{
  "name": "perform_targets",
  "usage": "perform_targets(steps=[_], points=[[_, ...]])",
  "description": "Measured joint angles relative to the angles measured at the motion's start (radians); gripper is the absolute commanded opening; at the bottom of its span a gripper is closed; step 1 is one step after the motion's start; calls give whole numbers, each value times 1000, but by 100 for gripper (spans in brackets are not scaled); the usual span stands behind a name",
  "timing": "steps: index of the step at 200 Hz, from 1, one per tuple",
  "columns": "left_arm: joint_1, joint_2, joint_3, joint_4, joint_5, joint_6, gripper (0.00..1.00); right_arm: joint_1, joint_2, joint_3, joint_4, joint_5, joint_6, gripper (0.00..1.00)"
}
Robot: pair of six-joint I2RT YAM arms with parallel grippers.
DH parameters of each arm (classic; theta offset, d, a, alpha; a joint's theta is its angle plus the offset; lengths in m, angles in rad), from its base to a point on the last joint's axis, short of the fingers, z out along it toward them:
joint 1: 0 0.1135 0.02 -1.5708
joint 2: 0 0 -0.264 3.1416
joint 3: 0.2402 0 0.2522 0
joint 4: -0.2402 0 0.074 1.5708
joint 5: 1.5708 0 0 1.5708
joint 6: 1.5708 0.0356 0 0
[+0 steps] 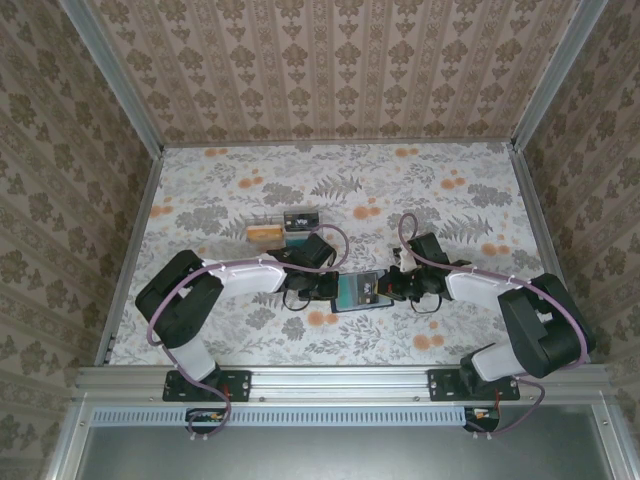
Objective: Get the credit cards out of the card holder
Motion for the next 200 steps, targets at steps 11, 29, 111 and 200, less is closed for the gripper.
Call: perform_targets(steps=[11,29,111,200], points=[[0,0,0,0,0,5,0,-7,0,0,0,-8,-4,0],[0,0,0,0,0,13,0,-20,0,0,0,-23,-16,0],[1,0,-3,3,3,27,0,-82,-36,-24,-15,-64,-43,0],[2,0,-3,3,4,28,0,-103,-137,-41,-35,-70,-41,0]])
